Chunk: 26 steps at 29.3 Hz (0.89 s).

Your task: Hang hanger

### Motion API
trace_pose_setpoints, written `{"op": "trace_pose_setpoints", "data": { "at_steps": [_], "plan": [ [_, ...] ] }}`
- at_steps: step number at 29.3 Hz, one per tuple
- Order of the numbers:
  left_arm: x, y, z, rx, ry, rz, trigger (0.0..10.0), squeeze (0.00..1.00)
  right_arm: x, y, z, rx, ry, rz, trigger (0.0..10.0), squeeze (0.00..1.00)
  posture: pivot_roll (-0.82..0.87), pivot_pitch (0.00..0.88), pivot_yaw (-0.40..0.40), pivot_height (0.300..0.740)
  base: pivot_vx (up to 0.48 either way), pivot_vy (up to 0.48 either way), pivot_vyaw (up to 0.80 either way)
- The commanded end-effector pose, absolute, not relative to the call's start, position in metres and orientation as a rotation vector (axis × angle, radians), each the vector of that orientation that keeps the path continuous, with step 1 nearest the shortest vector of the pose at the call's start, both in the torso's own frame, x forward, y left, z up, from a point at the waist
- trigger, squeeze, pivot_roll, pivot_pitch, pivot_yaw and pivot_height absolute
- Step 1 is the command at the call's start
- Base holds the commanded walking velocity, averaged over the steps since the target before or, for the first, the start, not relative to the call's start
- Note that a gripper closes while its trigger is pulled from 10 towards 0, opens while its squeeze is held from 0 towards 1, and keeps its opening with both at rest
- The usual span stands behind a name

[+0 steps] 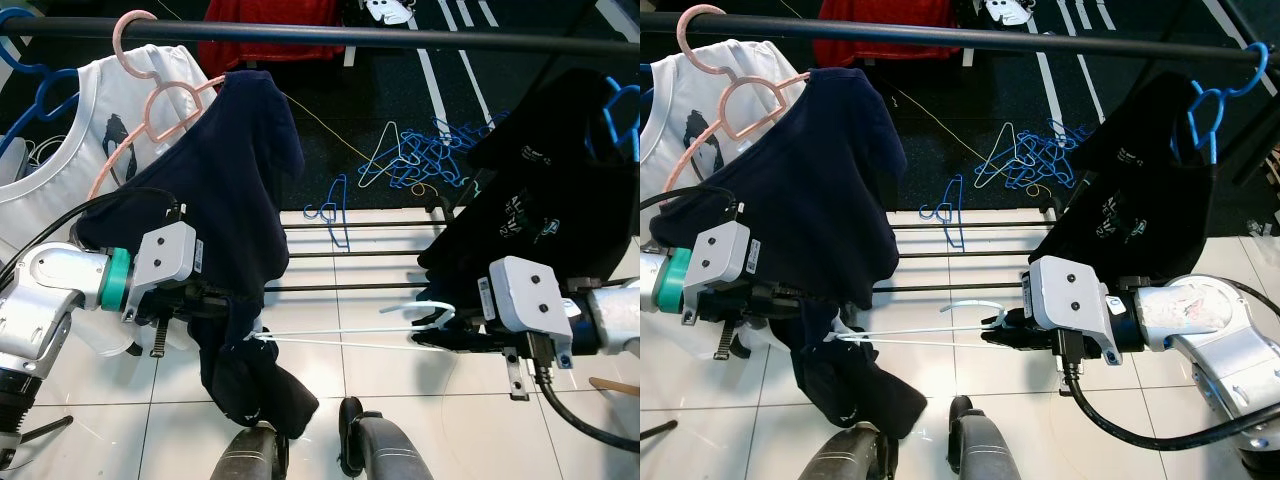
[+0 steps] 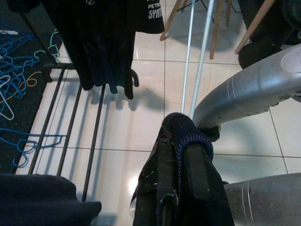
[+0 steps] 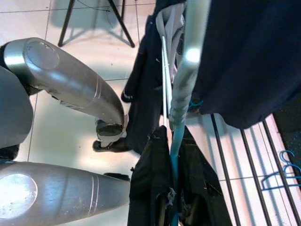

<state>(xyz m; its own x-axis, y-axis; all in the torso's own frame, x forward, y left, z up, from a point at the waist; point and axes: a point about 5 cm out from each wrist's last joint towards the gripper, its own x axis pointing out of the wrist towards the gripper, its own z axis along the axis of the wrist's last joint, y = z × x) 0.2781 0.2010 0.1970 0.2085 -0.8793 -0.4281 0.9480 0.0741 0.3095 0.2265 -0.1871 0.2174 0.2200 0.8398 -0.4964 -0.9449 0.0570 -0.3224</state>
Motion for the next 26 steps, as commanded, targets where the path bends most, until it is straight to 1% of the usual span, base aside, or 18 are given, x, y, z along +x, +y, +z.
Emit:
{"op": "trace_pose_setpoints", "data": {
  "at_steps": [1, 10, 22, 26],
  "plan": [
    [0.273, 0.199, 0.198, 0.574, 0.135, -1.406, 10.0, 0.0, 0.227, -0.184, 0.215, -0.669, 0.188, 1.378, 10.0, 0.0, -0.09, 0.141, 0.073, 0.74, 0.0, 0.0, 0.0],
    [0.271, 0.194, 0.198, 0.563, 0.128, -1.42, 10.0, 0.0, 0.227, -0.181, 0.215, -0.671, 0.173, 1.384, 10.0, 0.0, -0.09, 0.142, 0.074, 0.74, 0.0, 0.0, 0.0],
    [0.272, 0.202, 0.197, 0.576, 0.16, -1.399, 10.0, 0.0, 0.23, -0.191, 0.219, -0.698, 0.184, 1.342, 10.0, 0.0, -0.1, 0.141, 0.077, 0.74, 0.0, 0.0, 0.0],
    [0.272, 0.202, 0.197, 0.576, 0.161, -1.399, 10.0, 0.0, 0.231, -0.191, 0.219, -0.7, 0.182, 1.338, 10.0, 0.0, -0.09, 0.14, 0.077, 0.74, 0.0, 0.0, 0.0]
  ]
}}
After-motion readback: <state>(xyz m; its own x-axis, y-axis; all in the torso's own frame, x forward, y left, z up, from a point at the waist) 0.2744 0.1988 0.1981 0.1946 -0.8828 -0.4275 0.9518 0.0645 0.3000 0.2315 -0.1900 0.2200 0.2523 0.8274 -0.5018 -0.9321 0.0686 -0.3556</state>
